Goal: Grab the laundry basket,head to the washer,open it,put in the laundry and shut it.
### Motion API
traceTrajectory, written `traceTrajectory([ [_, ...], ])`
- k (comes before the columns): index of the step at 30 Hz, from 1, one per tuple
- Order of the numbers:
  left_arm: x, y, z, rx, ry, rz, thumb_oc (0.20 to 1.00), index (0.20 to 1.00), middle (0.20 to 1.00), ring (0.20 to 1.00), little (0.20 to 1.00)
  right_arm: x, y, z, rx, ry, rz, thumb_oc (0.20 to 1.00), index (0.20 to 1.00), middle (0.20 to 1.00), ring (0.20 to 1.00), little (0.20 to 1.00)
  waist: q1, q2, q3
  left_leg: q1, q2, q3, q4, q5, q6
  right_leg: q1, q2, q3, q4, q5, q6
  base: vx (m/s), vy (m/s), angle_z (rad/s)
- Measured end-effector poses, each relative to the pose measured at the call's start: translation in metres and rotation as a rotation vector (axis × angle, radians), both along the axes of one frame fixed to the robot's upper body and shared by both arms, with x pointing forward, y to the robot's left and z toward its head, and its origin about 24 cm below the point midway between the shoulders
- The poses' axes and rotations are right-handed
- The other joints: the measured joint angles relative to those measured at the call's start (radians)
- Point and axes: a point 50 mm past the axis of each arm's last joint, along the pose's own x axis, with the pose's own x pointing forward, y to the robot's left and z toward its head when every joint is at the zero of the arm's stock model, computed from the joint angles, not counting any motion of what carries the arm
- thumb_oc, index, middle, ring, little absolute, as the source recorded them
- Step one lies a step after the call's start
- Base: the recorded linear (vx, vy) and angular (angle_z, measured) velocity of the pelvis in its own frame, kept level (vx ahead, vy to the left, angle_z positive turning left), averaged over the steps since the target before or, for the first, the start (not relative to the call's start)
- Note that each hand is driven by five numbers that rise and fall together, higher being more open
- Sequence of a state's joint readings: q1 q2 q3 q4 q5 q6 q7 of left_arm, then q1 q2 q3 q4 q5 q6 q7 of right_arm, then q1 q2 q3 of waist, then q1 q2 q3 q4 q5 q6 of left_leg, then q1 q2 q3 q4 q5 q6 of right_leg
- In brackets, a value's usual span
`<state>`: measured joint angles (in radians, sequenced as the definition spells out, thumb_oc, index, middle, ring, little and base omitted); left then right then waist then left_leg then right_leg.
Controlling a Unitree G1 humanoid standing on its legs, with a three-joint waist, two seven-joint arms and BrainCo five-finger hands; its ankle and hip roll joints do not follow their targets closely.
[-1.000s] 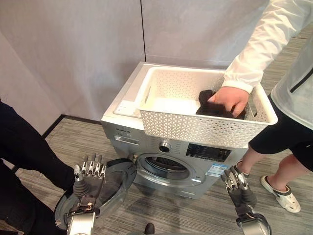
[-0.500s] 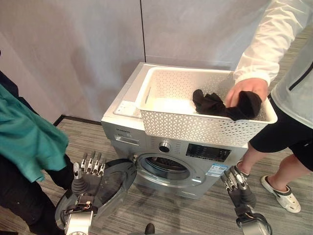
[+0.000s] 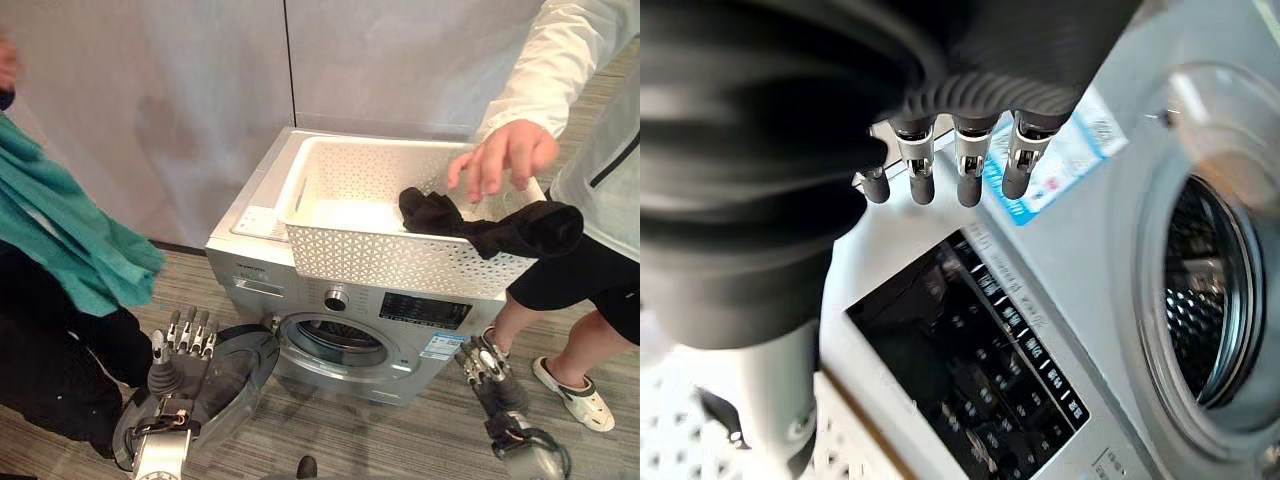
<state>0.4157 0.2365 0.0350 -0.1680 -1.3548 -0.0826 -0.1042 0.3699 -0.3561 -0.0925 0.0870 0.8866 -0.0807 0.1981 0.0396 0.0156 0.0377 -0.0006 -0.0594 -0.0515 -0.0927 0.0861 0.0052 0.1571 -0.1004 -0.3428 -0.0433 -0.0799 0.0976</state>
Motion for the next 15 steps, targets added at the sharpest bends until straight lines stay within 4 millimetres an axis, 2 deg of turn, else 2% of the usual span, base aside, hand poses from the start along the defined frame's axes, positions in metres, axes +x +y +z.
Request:
traceTrajectory([
  [7, 0.002, -0.001, 0.004, 0.005, -0.030, -0.014, 1.000, 1.000, 1.000, 1.000, 1.000, 0.012, -0.014, 0.046, -0.163, -0.161, -0.002, 1.000, 1.000, 1.000, 1.000, 1.000, -0.009, -0.004, 0.001, 0.001, 0.001, 0.009, 0.000, -0.004, 0.001, -0.004, 0.000, 0.010, 0.002, 0.001, 0.000, 0.02, 0.007, -0.04],
  [12, 0.004, -0.002, 0.006, 0.032, -0.042, -0.028, 1.000, 1.000, 1.000, 1.000, 1.000, 0.028, -0.021, 0.098, -0.283, -0.382, -0.029, 1.000, 1.000, 1.000, 1.000, 1.000, -0.016, -0.009, 0.002, 0.002, 0.004, 0.022, 0.000, -0.004, 0.006, -0.011, 0.000, 0.026, 0.004, 0.002, 0.000, 0.02, 0.008, -0.08],
  [15, 0.007, -0.003, 0.010, 0.035, -0.066, -0.037, 1.000, 1.000, 1.000, 1.000, 1.000, 0.035, -0.022, 0.119, -0.353, -0.452, -0.008, 1.000, 1.000, 1.000, 1.000, 1.000, -0.016, -0.016, 0.005, 0.001, 0.006, 0.034, 0.000, -0.005, 0.007, -0.017, 0.000, 0.036, 0.004, 0.005, 0.000, 0.02, 0.012, -0.11],
])
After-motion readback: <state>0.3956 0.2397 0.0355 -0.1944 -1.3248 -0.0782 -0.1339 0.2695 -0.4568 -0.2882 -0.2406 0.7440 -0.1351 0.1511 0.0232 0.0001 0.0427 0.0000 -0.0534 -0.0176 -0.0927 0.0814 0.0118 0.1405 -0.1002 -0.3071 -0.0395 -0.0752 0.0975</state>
